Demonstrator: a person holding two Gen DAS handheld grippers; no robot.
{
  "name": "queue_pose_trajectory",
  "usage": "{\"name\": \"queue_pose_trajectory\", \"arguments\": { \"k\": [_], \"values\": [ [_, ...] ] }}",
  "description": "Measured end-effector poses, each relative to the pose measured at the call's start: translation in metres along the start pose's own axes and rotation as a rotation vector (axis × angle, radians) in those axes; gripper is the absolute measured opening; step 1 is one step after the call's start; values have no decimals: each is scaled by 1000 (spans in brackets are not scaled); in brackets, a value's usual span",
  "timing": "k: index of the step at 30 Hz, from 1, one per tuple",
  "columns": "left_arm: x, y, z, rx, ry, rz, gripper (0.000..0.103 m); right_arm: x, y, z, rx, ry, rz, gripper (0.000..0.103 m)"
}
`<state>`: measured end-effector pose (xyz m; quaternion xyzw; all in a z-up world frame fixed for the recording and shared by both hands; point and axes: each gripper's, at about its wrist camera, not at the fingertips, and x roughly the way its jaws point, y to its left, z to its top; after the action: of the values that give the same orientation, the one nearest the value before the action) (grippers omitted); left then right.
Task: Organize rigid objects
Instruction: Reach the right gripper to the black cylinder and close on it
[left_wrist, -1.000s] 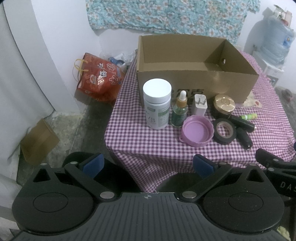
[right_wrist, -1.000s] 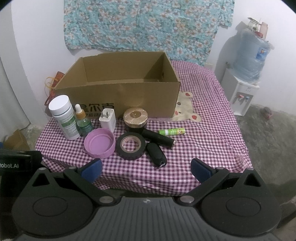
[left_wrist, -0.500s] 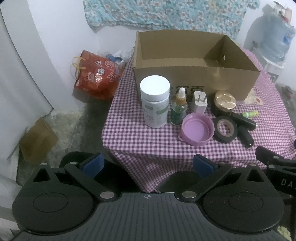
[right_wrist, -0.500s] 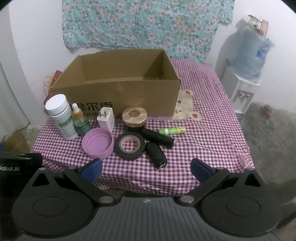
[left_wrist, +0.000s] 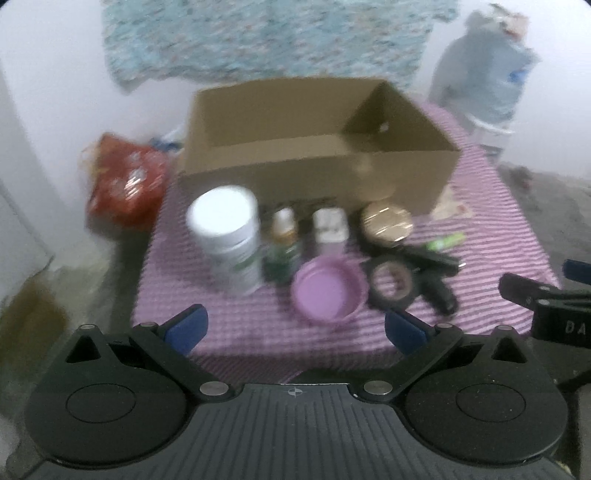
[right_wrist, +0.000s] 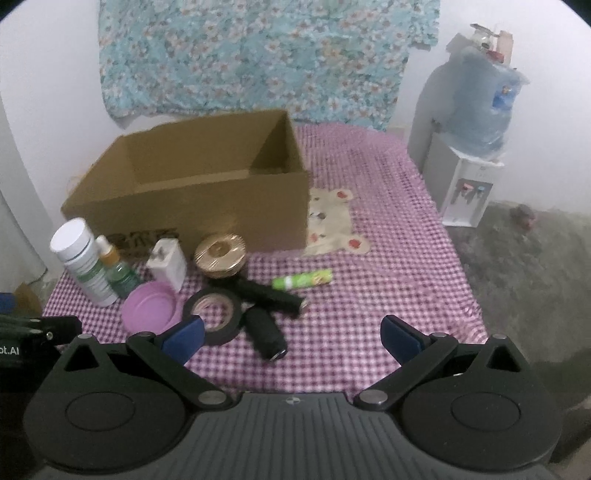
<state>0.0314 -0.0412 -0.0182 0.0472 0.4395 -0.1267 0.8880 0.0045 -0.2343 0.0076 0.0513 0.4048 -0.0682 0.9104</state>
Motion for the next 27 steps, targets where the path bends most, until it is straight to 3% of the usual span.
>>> {"name": "queue_pose_trajectory", "arguments": {
  "k": [5, 8, 12, 15, 17, 20, 25, 27],
  "values": [
    [14, -18, 10, 58, -54, -149, 102, 7, -35, 5, 54, -29, 25, 102],
    [24, -36, 15, 123, -70, -172, 101, 15, -52, 11, 62, -31, 71, 96],
    [40, -62, 20, 207, -56, -205, 98, 31, -64, 21, 67, -6, 170, 78],
    [53, -77, 19, 259, -25, -227, 88, 47, -62, 29, 36, 16, 243, 70],
    [58, -83, 16, 287, -3, -243, 73, 58, -57, 34, 3, 32, 299, 66],
    [68, -91, 16, 309, 36, -267, 64, 78, -47, 40, -48, 72, 367, 61],
    [84, -97, 16, 327, 78, -285, 57, 110, -31, 43, -140, 157, 428, 38],
    [88, -100, 17, 332, 89, -292, 56, 119, -28, 43, -167, 187, 431, 34]
  ]
}}
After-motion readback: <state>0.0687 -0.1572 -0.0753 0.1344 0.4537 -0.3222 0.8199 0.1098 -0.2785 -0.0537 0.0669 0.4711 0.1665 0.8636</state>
